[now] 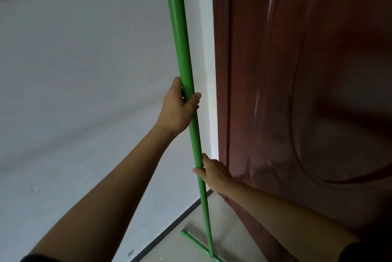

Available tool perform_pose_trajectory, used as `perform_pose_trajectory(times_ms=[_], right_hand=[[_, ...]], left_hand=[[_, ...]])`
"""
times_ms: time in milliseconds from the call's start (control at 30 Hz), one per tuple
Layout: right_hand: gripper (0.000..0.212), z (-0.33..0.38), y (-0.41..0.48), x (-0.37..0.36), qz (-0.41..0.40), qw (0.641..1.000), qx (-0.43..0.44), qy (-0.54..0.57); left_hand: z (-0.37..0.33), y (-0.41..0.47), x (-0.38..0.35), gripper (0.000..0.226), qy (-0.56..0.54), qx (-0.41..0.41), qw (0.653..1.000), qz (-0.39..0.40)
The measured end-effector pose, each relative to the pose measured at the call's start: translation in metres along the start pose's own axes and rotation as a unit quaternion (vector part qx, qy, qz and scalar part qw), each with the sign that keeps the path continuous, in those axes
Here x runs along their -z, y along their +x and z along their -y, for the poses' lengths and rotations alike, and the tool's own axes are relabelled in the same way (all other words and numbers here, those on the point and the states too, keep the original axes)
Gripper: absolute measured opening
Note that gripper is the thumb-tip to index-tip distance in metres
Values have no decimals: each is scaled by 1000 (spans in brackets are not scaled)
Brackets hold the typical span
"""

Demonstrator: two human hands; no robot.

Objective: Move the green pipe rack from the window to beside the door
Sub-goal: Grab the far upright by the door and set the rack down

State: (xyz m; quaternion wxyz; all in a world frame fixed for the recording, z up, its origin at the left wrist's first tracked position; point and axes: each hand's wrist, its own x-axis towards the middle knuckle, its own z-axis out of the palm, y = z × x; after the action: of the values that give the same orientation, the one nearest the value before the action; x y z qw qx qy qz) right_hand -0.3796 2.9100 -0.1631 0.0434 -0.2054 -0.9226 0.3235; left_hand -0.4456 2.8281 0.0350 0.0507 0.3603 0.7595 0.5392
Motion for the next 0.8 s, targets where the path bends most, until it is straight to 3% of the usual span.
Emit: perform_pose_trajectory(times_ms=[333,500,667,733,800], right_hand=[[39,26,63,-26,148,983,105,-27],[37,45,54,-46,160,977,140,-24],[42,40,49,-59,136,982,127,-5],[42,78,19,-74,164,970,181,-21],[40,82,15,-81,167,967,190,-17]], left_hand=[[20,13,52,27,37,49,995,-79],[26,-9,77,25,69,51,991,-106],[23,-20,75,26,64,70,993,-68],[19,-63,108,25,75,74,986,-129],[25,-66,115,23,63,81,985,-141]])
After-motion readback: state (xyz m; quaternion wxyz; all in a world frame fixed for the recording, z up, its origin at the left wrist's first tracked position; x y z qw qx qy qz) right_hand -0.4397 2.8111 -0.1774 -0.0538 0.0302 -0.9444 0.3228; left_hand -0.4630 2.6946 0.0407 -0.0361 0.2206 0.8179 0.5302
